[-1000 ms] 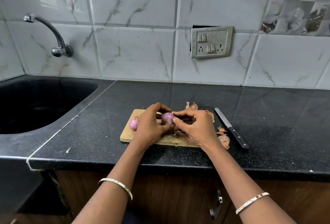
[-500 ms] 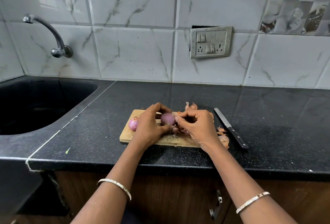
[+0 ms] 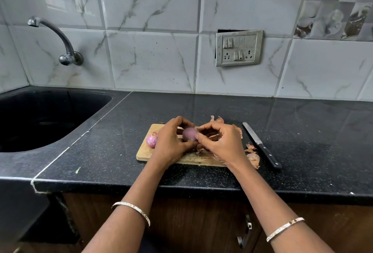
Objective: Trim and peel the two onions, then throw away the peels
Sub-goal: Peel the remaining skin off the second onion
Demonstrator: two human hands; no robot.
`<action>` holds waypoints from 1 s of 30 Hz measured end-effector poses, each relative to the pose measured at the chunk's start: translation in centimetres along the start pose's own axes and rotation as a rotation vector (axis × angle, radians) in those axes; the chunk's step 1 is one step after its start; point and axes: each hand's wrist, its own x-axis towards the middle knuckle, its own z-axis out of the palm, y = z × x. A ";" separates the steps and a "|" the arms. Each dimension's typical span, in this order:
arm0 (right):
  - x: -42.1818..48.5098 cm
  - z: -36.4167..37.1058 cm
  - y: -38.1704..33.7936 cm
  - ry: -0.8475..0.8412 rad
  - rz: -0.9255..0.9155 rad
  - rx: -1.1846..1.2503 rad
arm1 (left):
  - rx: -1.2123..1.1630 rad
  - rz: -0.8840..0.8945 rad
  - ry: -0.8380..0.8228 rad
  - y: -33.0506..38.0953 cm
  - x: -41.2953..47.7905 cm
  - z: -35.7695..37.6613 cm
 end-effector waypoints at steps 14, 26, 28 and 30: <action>0.4 0.0 0.9 0.097 0.066 -0.074 | -0.044 -0.036 -0.032 -0.1 0.2 0.1; 0.0 0.1 0.1 0.068 -0.072 -0.093 | 0.026 0.031 0.025 -0.2 0.1 0.0; 0.1 0.0 0.2 0.086 -0.077 -0.111 | 0.026 0.029 0.019 -0.2 0.1 0.0; 0.1 0.1 0.2 0.091 -0.075 -0.121 | 0.019 0.025 0.018 -0.2 0.1 0.0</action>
